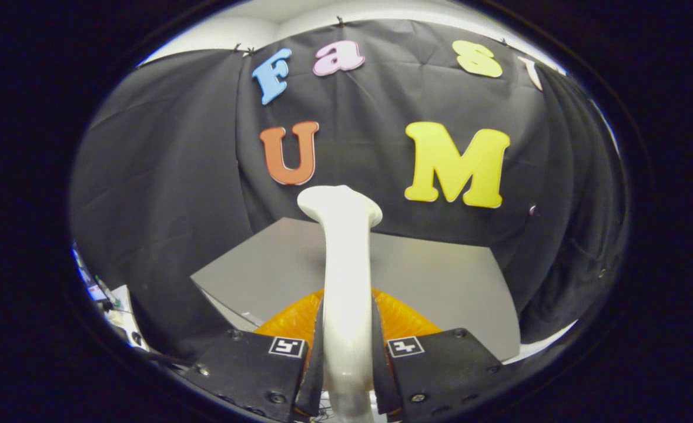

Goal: Iron the clothes twice with a garment steamer, once on the left side and once on the right side.

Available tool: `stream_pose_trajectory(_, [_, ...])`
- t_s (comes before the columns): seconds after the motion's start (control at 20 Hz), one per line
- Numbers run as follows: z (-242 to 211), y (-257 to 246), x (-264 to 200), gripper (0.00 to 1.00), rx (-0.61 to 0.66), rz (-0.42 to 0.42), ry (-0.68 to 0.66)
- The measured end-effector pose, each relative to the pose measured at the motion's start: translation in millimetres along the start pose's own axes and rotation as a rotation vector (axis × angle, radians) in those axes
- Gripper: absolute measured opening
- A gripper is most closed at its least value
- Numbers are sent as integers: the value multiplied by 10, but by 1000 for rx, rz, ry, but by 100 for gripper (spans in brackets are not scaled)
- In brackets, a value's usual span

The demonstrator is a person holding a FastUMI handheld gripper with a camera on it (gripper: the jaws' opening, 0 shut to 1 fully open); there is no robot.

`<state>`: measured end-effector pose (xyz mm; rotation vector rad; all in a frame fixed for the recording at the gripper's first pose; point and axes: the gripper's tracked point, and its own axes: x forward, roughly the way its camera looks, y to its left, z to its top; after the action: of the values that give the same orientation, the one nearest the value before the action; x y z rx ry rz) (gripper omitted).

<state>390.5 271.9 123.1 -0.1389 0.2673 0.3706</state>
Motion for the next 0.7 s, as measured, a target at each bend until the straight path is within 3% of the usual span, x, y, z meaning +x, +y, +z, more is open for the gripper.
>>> stream_pose_trajectory(0.25, [-15, -160, -859, 38, 27, 0, -79])
stream_pose_trajectory(0.4, [-263, -240, -1306, 38, 117, 41, -54])
stream_pose_trajectory(0.7, [-498, -914, -2129, 38, 166, -54, -74])
